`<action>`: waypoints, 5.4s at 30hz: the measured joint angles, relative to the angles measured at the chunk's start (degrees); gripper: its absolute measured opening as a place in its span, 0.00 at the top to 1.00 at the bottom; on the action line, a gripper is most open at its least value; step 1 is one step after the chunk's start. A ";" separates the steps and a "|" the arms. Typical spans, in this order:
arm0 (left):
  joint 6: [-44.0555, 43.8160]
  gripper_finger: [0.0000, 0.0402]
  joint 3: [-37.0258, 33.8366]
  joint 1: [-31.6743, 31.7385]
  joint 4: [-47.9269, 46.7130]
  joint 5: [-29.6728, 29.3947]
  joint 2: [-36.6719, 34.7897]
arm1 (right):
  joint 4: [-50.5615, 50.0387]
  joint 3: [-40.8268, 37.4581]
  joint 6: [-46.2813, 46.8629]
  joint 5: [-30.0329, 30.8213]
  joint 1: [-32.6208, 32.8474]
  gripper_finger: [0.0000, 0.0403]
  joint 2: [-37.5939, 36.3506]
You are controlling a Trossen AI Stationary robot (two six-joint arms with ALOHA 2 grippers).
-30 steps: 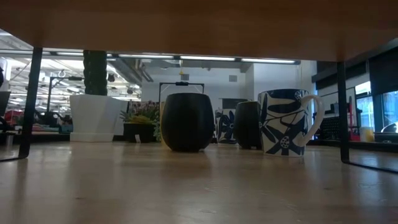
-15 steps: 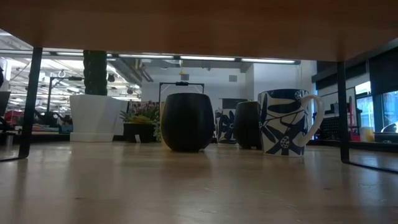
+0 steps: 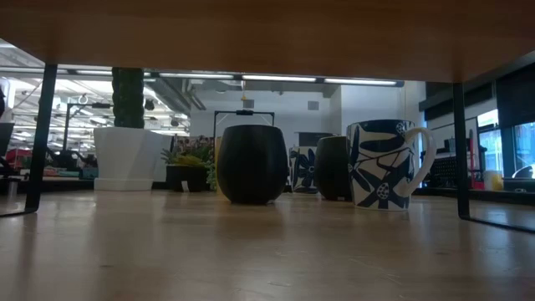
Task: Place coffee mugs
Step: Put the blue mug on the shelf, then put the light yellow mug on the shelf
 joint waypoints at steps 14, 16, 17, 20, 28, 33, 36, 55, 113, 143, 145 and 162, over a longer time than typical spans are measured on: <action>-1.16 0.98 -0.04 -1.55 -4.32 18.22 7.44 | -17.07 -0.02 5.37 7.65 2.87 1.00 -14.90; -1.03 0.99 -0.03 -3.08 -4.20 18.48 8.24 | -20.55 0.01 6.54 10.35 4.41 1.00 -17.51; -0.97 0.99 -0.02 -4.04 -4.09 18.97 8.68 | -21.33 0.01 7.18 12.32 5.38 1.00 -18.70; -1.15 1.00 -0.13 -7.31 -2.86 19.32 10.27 | -25.22 0.01 9.54 20.99 8.32 1.00 -21.57; -2.40 1.00 -11.27 -15.15 9.10 20.29 10.84 | -30.63 -0.04 14.73 31.65 11.82 1.00 -24.30; -3.48 1.00 -21.60 -17.40 18.12 23.53 9.82 | -31.58 -0.04 17.01 31.57 12.08 1.00 -24.36; -4.65 1.00 -26.09 -17.71 20.18 25.34 9.71 | -31.65 -0.04 17.43 31.49 12.09 1.00 -24.38; 1.45 1.00 -34.39 -12.71 20.40 31.69 9.64 | -31.52 -0.08 18.64 27.26 12.04 1.00 -23.04; -23.13 1.00 -36.38 -19.20 17.55 17.18 6.85 | -30.14 -0.06 22.30 34.68 7.54 0.98 -20.29; -15.03 0.66 -32.79 -10.86 23.07 -11.82 -12.52 | -10.27 -14.59 -1.01 7.84 -30.39 0.49 -6.96; -15.03 0.66 -32.79 -10.28 23.07 -11.81 -12.52 | -8.96 -14.59 -1.45 8.40 -30.53 0.49 -5.78; -16.31 0.66 -32.81 -9.22 22.02 -11.80 -12.52 | -3.78 -14.57 -0.46 15.21 -30.39 0.49 0.39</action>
